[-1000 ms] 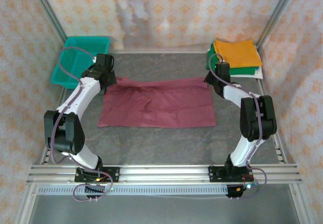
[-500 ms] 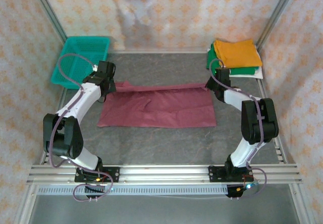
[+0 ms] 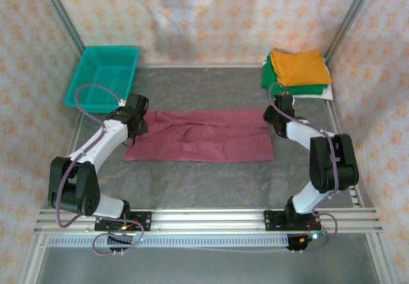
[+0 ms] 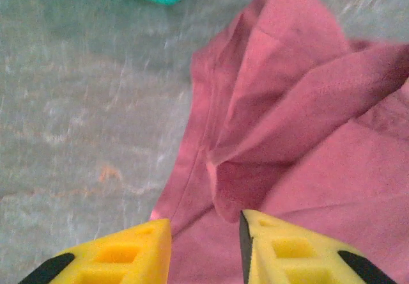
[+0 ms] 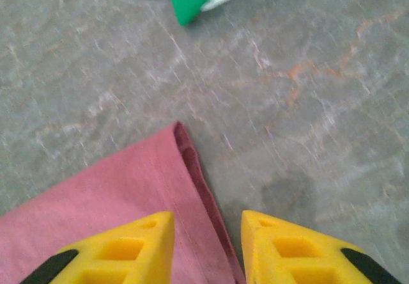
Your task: Fold and stack the t-shirts
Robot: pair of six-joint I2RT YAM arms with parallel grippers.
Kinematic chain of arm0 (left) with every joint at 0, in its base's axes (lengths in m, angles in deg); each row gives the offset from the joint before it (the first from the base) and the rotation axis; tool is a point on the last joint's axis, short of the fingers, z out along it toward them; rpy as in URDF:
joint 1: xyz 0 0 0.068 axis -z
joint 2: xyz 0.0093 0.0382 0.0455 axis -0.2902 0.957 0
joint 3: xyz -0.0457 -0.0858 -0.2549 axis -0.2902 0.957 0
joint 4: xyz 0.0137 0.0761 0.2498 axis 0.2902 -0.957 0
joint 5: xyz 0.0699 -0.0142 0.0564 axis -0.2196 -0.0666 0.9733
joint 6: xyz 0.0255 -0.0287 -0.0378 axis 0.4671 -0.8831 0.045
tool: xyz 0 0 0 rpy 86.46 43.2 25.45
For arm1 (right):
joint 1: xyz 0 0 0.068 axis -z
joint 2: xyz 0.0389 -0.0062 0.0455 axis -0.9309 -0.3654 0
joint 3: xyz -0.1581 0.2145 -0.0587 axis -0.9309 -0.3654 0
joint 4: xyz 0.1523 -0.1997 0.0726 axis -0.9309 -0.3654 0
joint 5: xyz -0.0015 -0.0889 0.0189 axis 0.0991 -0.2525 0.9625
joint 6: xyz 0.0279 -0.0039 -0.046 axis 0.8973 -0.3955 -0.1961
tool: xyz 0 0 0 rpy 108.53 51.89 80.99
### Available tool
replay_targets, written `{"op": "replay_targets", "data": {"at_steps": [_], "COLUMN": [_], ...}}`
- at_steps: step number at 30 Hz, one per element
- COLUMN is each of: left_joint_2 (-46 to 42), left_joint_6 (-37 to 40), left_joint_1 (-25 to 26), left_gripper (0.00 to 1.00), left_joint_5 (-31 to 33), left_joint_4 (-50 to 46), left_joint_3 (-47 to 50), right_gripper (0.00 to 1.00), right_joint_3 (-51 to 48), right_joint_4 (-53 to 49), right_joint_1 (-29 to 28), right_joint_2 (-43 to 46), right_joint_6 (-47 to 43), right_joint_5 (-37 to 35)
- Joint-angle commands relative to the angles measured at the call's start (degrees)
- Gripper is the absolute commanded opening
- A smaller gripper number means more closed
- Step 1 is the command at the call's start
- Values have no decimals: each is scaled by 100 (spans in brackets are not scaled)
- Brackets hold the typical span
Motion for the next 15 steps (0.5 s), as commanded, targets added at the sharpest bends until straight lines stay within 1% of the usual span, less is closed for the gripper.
{"op": "replay_targets", "data": {"at_steps": [1, 3, 6, 9, 12, 15], "left_joint_2": [-303, -302, 52, 807, 1578, 2193], "left_joint_6": [-142, -23, 290, 518, 767, 994], "left_joint_1": [32, 32, 66, 124, 141, 255], "left_gripper": [38, 38, 39, 42, 43, 43], "left_joint_5": [232, 77, -449, -649, -1095, -997], "left_joint_4": [-143, -82, 190, 157, 172, 10], "left_joint_3": [226, 83, -345, -1107, -1755, -2288], "right_gripper": [35, 37, 40, 41, 42, 42], "right_joint_3": [-126, -86, 232, 469, 631, 697], "right_joint_4": [-367, -374, -507, -459, -429, -447], "right_joint_1": [22, 9, -96, -267, -417, -491], "right_joint_2": [501, 649, 657, 538, 400, 293], "right_joint_6": [138, 80, -105, -200, -182, -150], "right_joint_5": [-132, -40, 55, 106, 138, 140]}}
